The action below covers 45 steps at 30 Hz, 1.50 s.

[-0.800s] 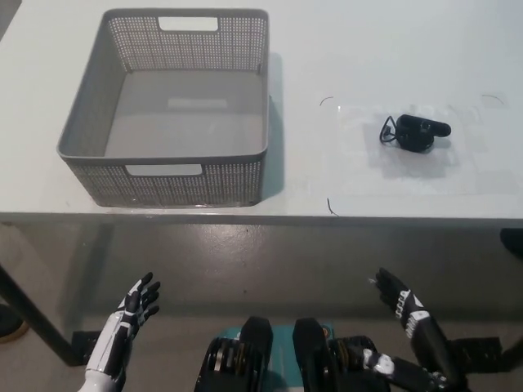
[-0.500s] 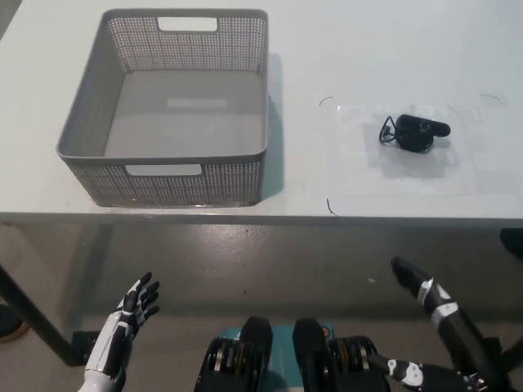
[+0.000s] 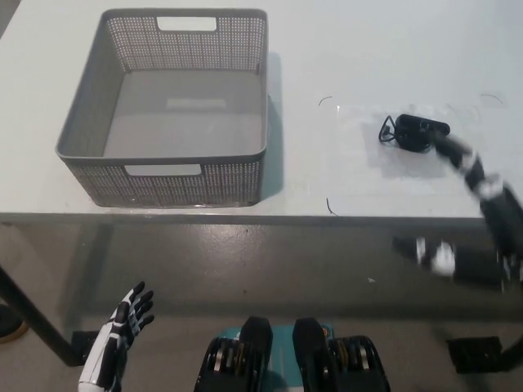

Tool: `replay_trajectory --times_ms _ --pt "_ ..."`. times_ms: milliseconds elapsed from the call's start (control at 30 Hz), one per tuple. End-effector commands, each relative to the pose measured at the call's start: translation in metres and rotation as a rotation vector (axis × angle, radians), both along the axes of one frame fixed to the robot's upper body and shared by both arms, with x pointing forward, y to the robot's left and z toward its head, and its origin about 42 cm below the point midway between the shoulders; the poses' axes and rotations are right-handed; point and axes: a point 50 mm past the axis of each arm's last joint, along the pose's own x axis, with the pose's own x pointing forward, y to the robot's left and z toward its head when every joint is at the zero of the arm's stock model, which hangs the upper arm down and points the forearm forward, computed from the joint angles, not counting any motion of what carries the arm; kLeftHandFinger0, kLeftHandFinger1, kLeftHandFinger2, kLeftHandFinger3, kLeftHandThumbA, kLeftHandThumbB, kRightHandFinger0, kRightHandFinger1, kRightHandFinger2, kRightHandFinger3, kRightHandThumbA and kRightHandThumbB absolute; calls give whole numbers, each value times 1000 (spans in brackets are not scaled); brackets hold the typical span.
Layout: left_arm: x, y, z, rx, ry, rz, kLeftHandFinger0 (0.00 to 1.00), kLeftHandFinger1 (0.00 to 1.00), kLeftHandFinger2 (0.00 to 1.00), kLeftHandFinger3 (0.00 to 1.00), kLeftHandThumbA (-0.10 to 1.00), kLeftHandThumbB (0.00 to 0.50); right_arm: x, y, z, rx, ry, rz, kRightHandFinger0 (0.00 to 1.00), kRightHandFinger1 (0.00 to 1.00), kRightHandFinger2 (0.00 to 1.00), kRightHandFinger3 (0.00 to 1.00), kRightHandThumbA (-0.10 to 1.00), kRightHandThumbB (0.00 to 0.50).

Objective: Use the right hand to pick up a webcam and put it into a container on the left side

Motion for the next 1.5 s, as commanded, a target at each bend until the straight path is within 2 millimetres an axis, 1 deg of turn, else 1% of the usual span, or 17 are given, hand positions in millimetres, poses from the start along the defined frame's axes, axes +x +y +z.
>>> replay_trajectory --times_ms 0,33,67,100,167,200,267,400,467,567,600,733,900,967,1033,1200,1467 --pt "-1 3 6 -12 -63 -25 1000 1000 1000 1000 1000 87 58 -15 50 -218 -45 -185 1000 1000 1000 1000 888 306" --pt "-1 3 5 -27 -60 -39 1000 1000 1000 1000 1000 102 70 -16 57 -225 -45 -192 1000 1000 1000 1000 856 290" --pt "0 2 5 -31 -59 -46 1000 1000 1000 1000 1000 110 81 -16 63 -239 -46 -205 1000 1000 1000 1000 867 310" --pt "-1 -1 6 -23 -62 -57 1000 1000 1000 1000 1000 94 101 -16 74 -267 -41 -232 1000 1000 1000 1000 892 337" --pt "-7 -3 6 -27 -59 -61 1000 1000 1000 1000 1000 98 117 -15 81 -278 -30 -242 1000 1000 1000 1000 898 345" --pt "-9 -6 6 -24 -60 -72 1000 1000 1000 1000 1000 110 130 -14 90 -287 -22 -256 1000 1000 1000 1000 883 343" --pt "-8 -8 9 -31 -61 -85 1000 1000 1000 1000 1000 163 156 -13 107 -286 21 -285 1000 1000 1000 1000 887 384" --pt "-12 -11 11 -47 -57 -95 1000 1000 1000 1000 1000 176 189 -11 133 -339 16 -327 1000 1000 1000 1000 846 350" --pt "-13 -12 12 -53 -53 -102 1000 1000 1000 1000 1000 181 198 -9 139 -362 31 -340 1000 1000 1000 1000 835 353" --pt "-16 -17 11 -59 -56 -118 1000 1000 1000 1000 1000 176 222 3 150 -431 76 -371 1000 1000 1000 1000 829 354" --pt "-17 -17 11 -60 -54 -118 1000 1000 1000 1000 1000 176 223 4 150 -434 79 -370 1000 1000 1000 1000 828 354" --pt "-19 -18 8 -47 -56 -127 1000 1000 1000 1000 1000 154 252 21 146 -547 143 -421 1000 1000 1000 1000 827 370" --pt "-15 -17 9 -55 -49 -120 1000 1000 1000 1000 1000 136 277 32 135 -706 205 -424 1000 1000 1000 1000 873 425" --pt "-15 -15 8 -48 -49 -116 1000 1000 1000 1000 1000 119 281 38 127 -765 252 -411 1000 1000 1000 1000 877 474" --pt "-14 -15 7 -50 -45 -111 1000 1000 1000 1000 1000 88 283 42 119 -807 287 -397 1000 1000 1000 1000 861 499" --pt "-13 -14 7 -53 -43 -109 1000 1000 1000 1000 1000 87 284 47 101 -887 384 -377 1000 1000 1000 1000 871 500" --pt "-13 -12 6 -44 -47 -102 1000 1000 1000 1000 1000 69 285 42 82 -946 505 -353 1000 1000 1000 1000 863 500"
